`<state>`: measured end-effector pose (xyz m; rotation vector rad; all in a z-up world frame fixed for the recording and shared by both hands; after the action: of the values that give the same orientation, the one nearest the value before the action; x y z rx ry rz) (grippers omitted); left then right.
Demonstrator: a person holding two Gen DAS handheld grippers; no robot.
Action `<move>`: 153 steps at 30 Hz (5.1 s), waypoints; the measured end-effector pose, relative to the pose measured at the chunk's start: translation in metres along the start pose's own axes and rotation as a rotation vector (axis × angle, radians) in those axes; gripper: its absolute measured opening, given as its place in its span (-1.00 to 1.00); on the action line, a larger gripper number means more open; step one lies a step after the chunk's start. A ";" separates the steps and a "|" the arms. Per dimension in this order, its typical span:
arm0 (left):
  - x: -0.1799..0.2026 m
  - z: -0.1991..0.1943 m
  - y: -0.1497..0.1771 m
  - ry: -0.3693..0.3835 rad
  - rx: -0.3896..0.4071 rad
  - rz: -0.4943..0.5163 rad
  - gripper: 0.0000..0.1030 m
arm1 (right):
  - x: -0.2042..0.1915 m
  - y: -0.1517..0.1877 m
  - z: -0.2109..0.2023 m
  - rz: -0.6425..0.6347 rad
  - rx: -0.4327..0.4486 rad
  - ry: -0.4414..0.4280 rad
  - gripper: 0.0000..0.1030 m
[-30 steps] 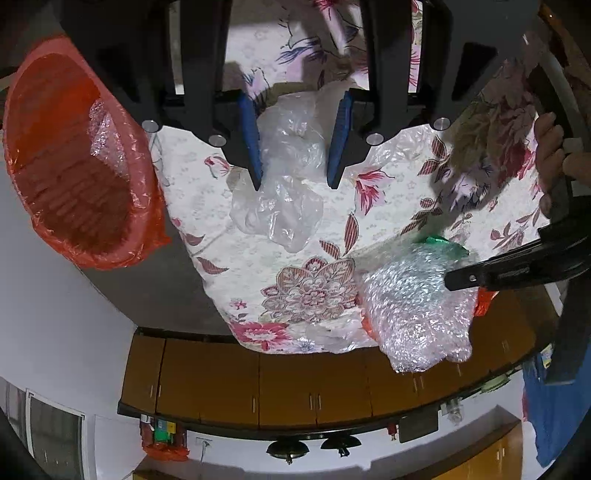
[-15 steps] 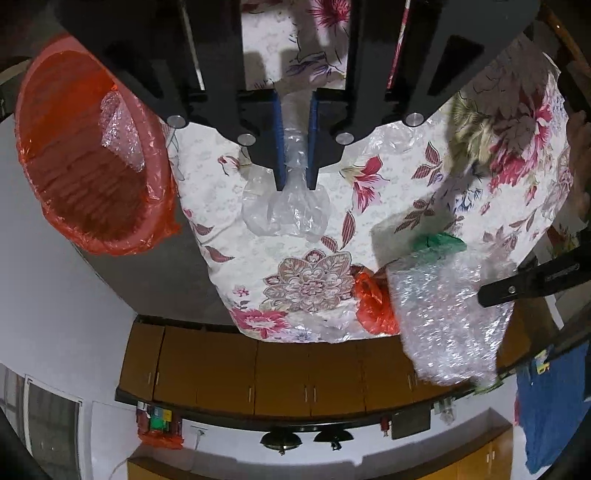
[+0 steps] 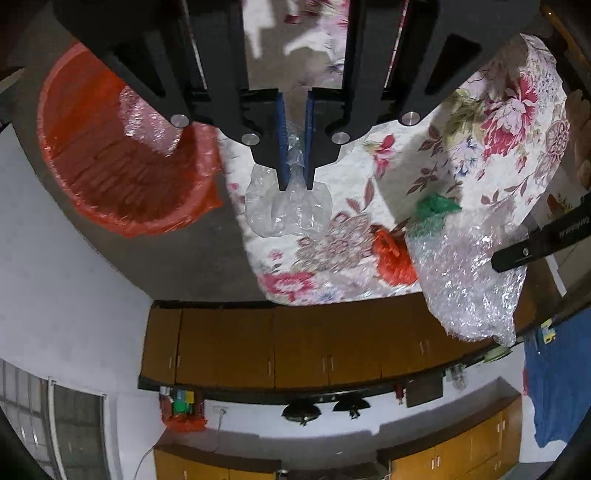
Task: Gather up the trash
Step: 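Carry both items over the orange basket and open both grippers to drop them, then move both tools back over the red and green bags on the table, then grasp the green bag with the right gripper while the left gripper grasps a red bag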
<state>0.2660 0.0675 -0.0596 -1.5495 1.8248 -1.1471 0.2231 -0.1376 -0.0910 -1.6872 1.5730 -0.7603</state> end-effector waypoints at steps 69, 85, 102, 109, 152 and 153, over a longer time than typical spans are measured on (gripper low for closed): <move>0.199 0.091 0.045 0.291 -0.155 0.188 -0.26 | 0.192 0.018 -0.062 0.254 0.139 0.426 0.13; 0.099 0.056 0.045 0.061 -0.088 0.070 0.15 | 0.157 0.010 -0.059 0.186 0.153 0.416 0.66; -0.058 0.006 0.052 -0.293 -0.009 -0.063 0.33 | 0.027 -0.027 -0.012 0.045 0.121 0.075 0.50; -0.124 -0.016 0.054 -0.413 0.055 -0.179 0.47 | -0.062 -0.039 0.025 -0.026 0.091 -0.119 0.30; -0.070 0.163 -0.035 -0.159 -0.064 0.015 0.69 | -0.033 -0.006 0.092 0.026 -0.115 -0.067 -0.46; -0.064 0.170 -0.035 -0.165 -0.079 0.034 0.69 | -0.031 -0.006 0.093 0.034 -0.115 -0.068 -0.46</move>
<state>0.4361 0.0801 -0.1310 -1.5998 1.7981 -0.9126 0.2984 -0.0974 -0.1391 -1.7451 1.6204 -0.5995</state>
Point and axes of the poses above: each gripper's, at about its wrist camera, not at the fingertips, and z roughly the way its jaws point, x to its right, y to its underside, the point moved 1 cm from there along z, roughly the way its jaws point
